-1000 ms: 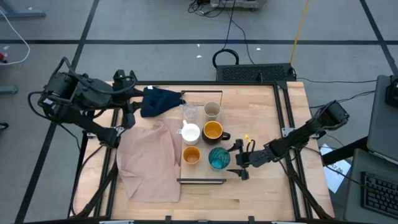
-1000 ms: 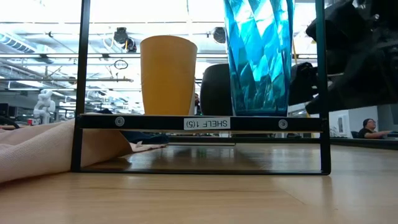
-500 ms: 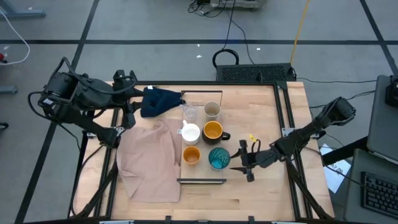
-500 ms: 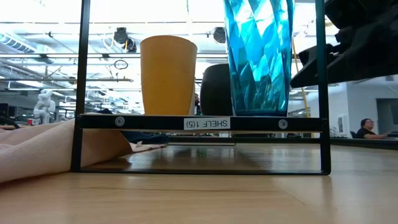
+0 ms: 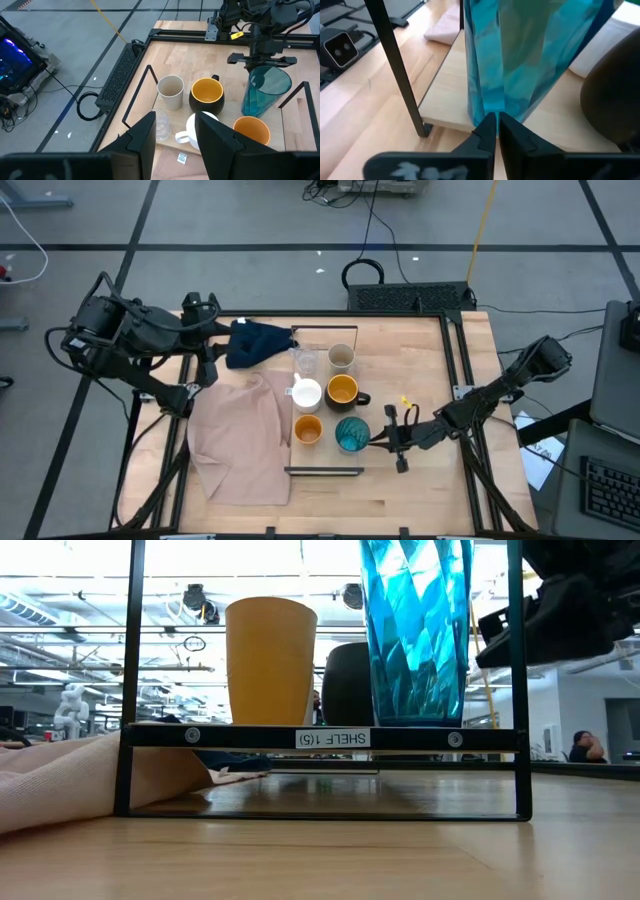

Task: Stack small to large cups/mugs on shelf
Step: Put the transparent blue glass on the shelf, then return to Home Position

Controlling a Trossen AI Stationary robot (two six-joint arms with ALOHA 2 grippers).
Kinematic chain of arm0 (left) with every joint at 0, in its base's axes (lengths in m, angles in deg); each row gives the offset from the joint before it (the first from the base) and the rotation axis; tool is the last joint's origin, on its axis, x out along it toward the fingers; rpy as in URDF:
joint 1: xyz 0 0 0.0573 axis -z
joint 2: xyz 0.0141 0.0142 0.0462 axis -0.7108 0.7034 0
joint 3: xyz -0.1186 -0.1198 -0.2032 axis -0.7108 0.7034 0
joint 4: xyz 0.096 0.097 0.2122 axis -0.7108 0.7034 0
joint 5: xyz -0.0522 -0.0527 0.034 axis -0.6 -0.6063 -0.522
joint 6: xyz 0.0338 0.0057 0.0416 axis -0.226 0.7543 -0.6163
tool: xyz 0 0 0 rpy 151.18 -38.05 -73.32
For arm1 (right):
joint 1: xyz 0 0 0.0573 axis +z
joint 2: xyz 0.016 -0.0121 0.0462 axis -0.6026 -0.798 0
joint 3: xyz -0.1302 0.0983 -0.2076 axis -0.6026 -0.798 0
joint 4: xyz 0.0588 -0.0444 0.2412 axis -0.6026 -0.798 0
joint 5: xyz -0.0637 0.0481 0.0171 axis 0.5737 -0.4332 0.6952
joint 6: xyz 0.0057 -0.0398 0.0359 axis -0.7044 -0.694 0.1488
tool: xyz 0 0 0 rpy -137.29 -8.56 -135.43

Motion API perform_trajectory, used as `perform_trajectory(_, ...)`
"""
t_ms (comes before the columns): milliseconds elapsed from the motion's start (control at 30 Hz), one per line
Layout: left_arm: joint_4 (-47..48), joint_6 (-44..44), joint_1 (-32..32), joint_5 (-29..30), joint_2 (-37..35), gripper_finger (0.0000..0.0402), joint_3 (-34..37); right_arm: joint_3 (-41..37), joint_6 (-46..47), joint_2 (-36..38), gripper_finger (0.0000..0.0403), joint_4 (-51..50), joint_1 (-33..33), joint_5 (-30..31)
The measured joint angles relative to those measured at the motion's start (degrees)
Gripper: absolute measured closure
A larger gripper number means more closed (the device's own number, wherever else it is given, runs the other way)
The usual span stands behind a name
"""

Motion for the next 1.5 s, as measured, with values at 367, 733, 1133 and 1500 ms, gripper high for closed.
perform_trajectory(367,0.01,-0.09,-0.02,0.00,0.00,0.0263,0.00,-0.02,-1.15,0.01,0.0402,2.74,0.00,-0.01)
perform_trajectory(733,-0.02,-0.20,-0.01,0.00,0.00,0.0263,0.00,-0.02,-2.65,-0.01,0.0403,4.96,-0.11,-0.01)
perform_trajectory(1133,-0.05,-0.17,0.00,-0.02,0.00,0.0263,0.00,-0.02,-4.47,-3.56,0.0403,10.83,-0.64,-0.11)
perform_trajectory(1500,-0.05,-0.17,0.00,-0.04,0.00,0.0263,0.00,-0.04,-5.46,-4.92,0.0403,12.65,-0.90,-0.19)
